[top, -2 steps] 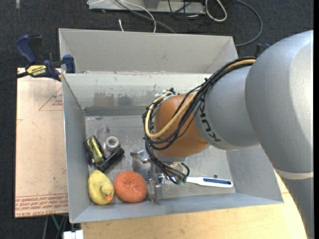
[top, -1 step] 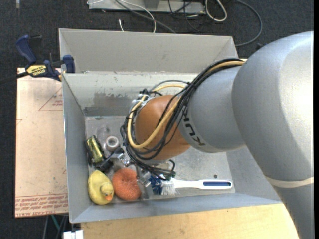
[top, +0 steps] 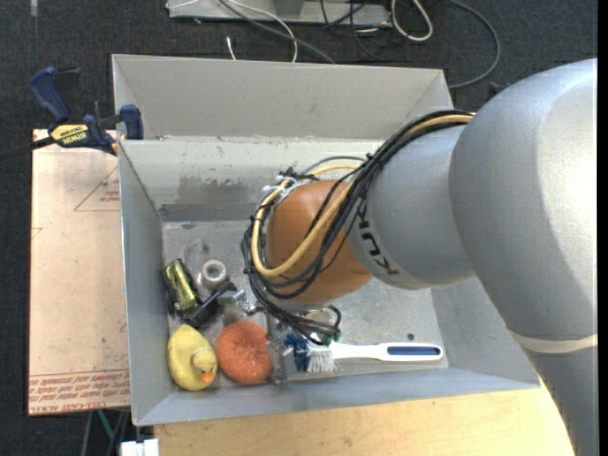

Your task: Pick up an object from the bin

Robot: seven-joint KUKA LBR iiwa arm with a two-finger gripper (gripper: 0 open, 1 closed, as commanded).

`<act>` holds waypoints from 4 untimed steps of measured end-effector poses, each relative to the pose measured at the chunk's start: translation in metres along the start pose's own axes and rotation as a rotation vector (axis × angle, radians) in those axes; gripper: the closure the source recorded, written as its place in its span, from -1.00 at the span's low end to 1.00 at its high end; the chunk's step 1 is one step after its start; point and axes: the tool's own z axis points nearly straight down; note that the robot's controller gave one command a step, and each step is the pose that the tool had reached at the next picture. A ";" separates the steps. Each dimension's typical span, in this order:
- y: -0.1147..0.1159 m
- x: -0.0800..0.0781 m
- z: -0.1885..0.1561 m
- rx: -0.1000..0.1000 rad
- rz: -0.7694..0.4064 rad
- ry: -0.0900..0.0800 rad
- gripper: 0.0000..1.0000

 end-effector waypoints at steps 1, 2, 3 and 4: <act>0.024 -0.007 0.000 0.000 -0.255 -0.006 1.00; 0.024 -0.007 0.000 0.000 -0.254 -0.006 1.00; 0.028 -0.003 0.000 0.000 -0.251 -0.006 1.00; -0.038 -0.015 -0.021 0.004 -0.407 -0.011 1.00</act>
Offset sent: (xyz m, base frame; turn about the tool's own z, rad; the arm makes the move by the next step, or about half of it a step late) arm 0.0000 0.0000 0.0000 0.0000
